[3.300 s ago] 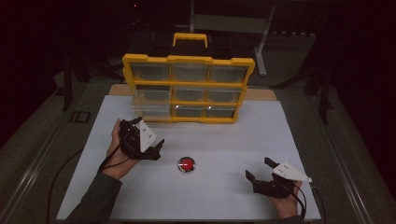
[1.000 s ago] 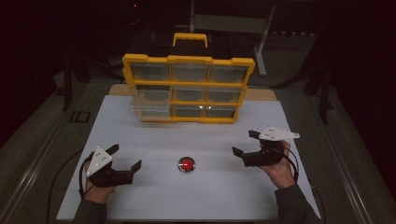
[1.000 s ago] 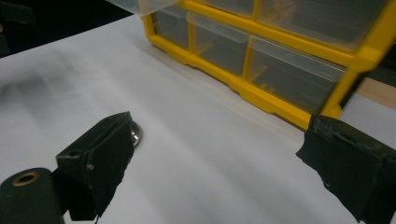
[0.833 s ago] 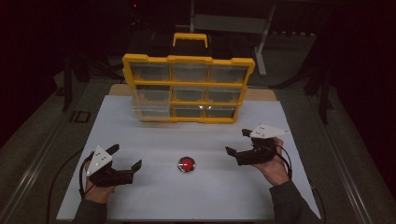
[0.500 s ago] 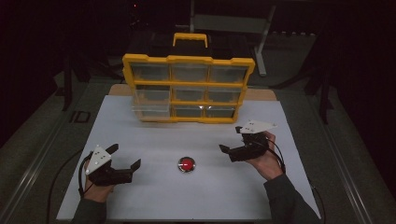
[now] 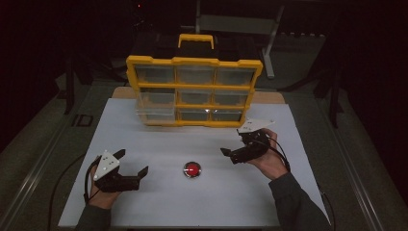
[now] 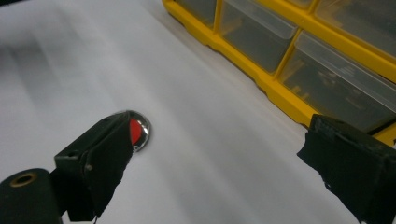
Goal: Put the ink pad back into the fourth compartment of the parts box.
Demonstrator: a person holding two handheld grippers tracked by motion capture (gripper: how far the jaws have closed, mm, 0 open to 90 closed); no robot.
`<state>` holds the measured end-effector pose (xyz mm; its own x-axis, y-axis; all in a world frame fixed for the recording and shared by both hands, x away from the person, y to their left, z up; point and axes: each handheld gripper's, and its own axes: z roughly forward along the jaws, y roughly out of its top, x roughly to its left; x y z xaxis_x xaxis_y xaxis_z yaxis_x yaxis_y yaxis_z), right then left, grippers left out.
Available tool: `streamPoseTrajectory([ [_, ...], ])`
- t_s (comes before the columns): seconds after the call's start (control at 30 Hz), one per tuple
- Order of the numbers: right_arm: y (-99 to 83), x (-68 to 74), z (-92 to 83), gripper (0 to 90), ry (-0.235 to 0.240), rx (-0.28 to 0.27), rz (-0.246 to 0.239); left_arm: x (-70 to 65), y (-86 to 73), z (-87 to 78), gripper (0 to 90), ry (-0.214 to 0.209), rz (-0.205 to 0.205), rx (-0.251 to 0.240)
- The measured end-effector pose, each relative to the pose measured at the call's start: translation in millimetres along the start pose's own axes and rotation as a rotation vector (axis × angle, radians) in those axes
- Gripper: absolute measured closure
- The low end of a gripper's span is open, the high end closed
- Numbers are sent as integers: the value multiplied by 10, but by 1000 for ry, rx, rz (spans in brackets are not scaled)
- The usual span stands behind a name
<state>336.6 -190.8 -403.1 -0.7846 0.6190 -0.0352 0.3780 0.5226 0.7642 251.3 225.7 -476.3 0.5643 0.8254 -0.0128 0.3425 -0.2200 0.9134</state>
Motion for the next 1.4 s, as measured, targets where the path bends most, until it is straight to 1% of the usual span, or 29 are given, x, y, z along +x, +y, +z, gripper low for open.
streamPoseTrajectory([
  [0.17, 98, 21, 80, 79, 10, 38, -31, 10, -5, 1, 0, 0, 3, 2],
  [0.33, 202, 79, 184, 79, 28, 79, -73, 20, -8, 0, 0, 3, 0, 3],
  [0.53, 257, 153, 333, 79, 55, 136, -107, 18, -9, -5, 0, 3, 1, 2],
  [0.7, 277, 205, 434, 79, 72, 157, -130, 12, -13, -9, 0, 9, 7, 5],
  [0.83, 284, 236, 527, 79, 82, 175, -139, 8, -12, -18, 0, 12, 14, 4],
  [0.93, 289, 273, 584, 79, 99, 183, -150, 10, -12, -18, 0, 12, 12, 3],
  [1.07, 296, 344, 659, 79, 117, 201, -168, 10, -13, -15, 0, 13, 13, 6],
  [1.23, 282, 420, 752, 79, 134, 222, -177, 5, -13, -15, 0, 14, 20, 7],
  [1.4, 267, 494, 833, 79, 163, 233, -192, 6, -14, -17, 0, 17, 23, 9],
])
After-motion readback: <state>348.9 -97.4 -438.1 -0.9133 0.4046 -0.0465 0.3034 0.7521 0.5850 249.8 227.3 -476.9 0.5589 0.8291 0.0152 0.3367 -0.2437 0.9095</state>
